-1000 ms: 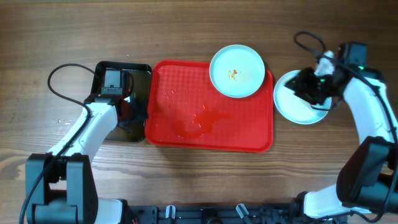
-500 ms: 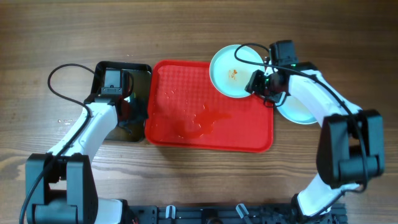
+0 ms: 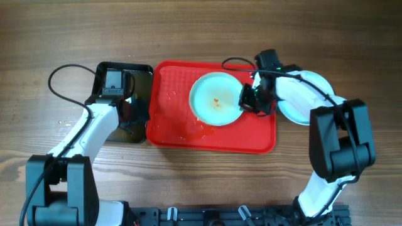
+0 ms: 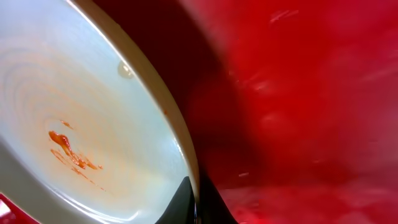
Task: Clean dirty plates on tray and stack at the side
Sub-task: 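Move the right gripper to the back plate and grip its rim, then lift the green sponge from the black water tray with the left gripper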
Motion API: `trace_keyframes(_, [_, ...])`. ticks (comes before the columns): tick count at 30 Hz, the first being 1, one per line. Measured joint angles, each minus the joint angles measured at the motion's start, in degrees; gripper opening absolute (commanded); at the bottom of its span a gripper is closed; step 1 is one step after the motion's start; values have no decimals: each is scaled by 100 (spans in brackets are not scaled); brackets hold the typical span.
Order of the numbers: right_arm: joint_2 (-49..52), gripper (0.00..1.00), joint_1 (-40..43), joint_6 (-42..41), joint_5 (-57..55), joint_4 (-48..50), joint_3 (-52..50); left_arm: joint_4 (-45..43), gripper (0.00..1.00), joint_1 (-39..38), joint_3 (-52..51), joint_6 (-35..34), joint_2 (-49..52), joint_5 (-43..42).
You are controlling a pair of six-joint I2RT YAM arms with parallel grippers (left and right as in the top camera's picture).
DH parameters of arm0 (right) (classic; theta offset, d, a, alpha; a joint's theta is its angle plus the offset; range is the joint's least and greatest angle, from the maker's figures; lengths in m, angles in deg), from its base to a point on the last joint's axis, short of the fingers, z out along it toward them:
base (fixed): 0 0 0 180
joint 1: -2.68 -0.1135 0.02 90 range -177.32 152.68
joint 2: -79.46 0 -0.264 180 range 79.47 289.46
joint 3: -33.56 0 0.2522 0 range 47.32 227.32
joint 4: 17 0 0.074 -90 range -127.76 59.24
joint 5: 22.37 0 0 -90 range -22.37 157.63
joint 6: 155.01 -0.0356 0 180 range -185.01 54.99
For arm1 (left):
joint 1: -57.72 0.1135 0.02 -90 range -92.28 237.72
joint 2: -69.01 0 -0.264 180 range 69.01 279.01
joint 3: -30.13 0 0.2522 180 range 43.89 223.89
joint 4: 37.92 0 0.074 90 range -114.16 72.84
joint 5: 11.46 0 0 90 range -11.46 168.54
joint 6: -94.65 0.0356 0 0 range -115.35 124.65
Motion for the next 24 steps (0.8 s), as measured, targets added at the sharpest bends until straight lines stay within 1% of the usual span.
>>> trace_keyframes(3, [0,4,-341,13,2,63,0,-28,94,11,0,-22,0,26])
trace_keyframes(5, [0,4,-428,-28,2,83,0,-184,94,11,0,-17,0,46])
trace_keyframes(9, [0,4,-433,-50,4,81,0,-778,94,9,0,-13,-79,90])
trace_keyframes(11, [0,4,-433,-66,4,81,-2,-964,93,4,0,-11,-153,188])
trace_keyframes(15, [0,4,-433,-68,4,81,0,-1014,91,4,2,0,-162,271])
trace_keyframes(16, [0,4,-433,-68,4,81,-2,-1014,91,4,4,2,-140,273])
trace_keyframes(17, [0,4,-433,-68,4,81,0,-1014,88,4,4,0,-57,286])
trace_keyframes(18, [0,4,-433,-68,4,81,0,-1003,82,4,4,0,20,289])
trace_keyframes(19, [0,4,-433,-68,4,81,0,-988,72,4,4,7,140,291])
trace_keyframes(20, [0,4,-433,-68,4,81,0,-973,66,4,4,-2,267,302])
trace_keyframes(21, [0,4,-433,-68,4,81,0,-935,52,4,4,-2,428,310])
trace_keyframes(22, [0,4,-433,-68,4,81,-2,-905,43,4,4,-9,522,308])
trace_keyframes(23, [0,4,-433,-68,4,81,0,-894,22,4,4,9,557,308])
trace_keyframes(24, [0,4,-433,-68,4,81,0,-885,9,4,4,24,568,315])
